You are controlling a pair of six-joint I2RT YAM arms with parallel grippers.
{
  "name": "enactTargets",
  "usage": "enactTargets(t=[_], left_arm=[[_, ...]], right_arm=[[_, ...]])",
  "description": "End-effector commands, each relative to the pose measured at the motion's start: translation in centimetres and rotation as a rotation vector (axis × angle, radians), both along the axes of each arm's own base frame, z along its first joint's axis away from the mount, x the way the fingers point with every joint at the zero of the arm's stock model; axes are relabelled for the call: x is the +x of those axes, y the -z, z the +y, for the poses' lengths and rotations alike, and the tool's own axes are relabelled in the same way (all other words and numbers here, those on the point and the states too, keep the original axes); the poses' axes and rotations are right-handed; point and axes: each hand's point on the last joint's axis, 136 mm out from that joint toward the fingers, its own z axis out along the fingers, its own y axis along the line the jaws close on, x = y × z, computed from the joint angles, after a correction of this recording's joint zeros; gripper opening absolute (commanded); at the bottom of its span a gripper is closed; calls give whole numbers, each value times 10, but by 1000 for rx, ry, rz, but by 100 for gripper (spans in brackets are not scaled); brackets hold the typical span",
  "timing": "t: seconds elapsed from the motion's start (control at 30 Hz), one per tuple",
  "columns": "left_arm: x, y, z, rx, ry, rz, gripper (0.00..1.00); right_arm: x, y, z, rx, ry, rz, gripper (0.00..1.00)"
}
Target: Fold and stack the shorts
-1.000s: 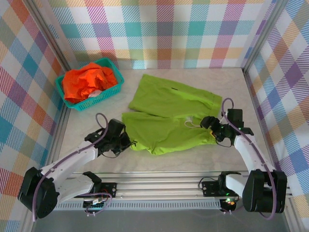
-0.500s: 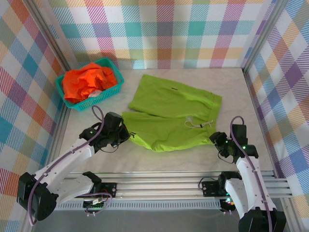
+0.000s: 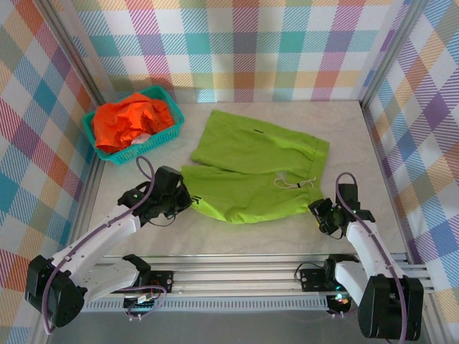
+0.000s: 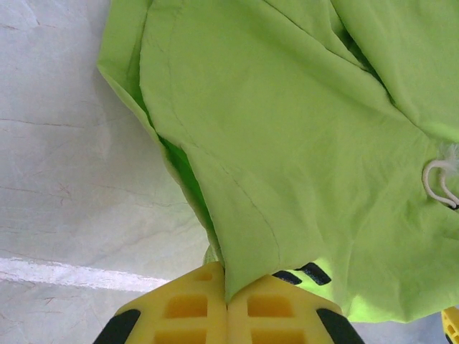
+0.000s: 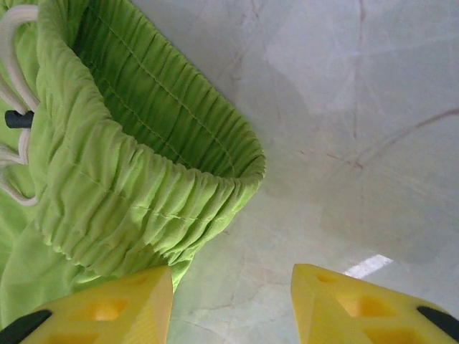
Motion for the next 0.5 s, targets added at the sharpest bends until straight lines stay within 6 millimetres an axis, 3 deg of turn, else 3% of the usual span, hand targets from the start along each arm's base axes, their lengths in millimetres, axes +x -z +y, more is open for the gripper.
enactTargets(t=[0.0,0.17,0.37,0.47], left_arm=[[3,2,5,22,-8,-10,0],[3,5,6,31,-6,-3,0],[5,5,8,35,-9,-6,0],[5,6,8,34,-10,-4,0]], right_arm=[[21,-8,-5,-11,17,-48,49],[32,-5,-8,-33,-3,-34,51],[49,-33,-11,-72,-36,-116,55],[51,-36,-15,-95,-32,-120,54]])
